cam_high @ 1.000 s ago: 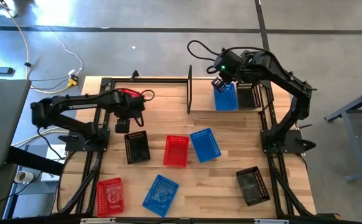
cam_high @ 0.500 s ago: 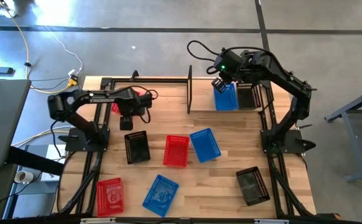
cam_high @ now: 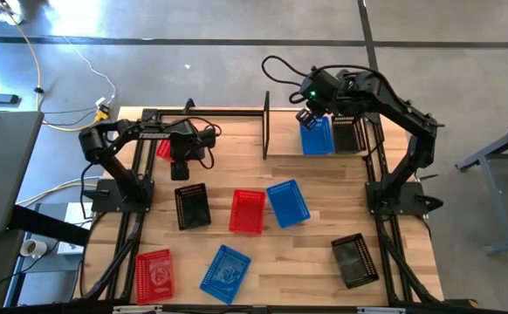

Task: Stack baskets on shelf by color
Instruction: Put the top red basket on the shelf

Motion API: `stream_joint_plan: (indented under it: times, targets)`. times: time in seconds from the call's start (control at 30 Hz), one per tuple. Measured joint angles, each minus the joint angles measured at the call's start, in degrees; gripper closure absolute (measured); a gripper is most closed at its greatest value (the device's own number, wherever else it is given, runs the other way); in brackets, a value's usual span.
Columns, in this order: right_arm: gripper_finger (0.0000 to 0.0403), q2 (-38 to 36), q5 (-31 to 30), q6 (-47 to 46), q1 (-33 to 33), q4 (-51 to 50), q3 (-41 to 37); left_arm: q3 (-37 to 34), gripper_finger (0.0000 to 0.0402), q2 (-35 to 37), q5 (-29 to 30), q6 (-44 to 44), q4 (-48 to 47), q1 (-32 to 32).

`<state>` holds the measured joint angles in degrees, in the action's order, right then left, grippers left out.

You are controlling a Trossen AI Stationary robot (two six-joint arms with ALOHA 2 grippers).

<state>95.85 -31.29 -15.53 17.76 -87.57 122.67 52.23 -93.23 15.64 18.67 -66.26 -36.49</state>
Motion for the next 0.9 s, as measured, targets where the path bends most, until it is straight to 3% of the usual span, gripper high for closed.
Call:
stream_joint_plan:
  times: [0.33, 0.6, 0.9]
  targets:
    - [0.0313, 0.0, 0.0, -2.6, 0.0, 0.0, 0.0, 0.0, 0.0390, 0.0, 0.0, -0.1, 0.1, 0.0]
    - [0.0313, 0.0, 0.6, -7.1, -0.2, 0.0, 0.0, 0.1, 0.0395, 1.1, 0.0, -0.8, 0.2, 0.1]
    - [0.0313, 0.0, 7.7, -8.3, -1.1, 0.0, 0.0, 2.7, 0.0398, 8.4, -1.3, -2.9, 0.1, 0.2]
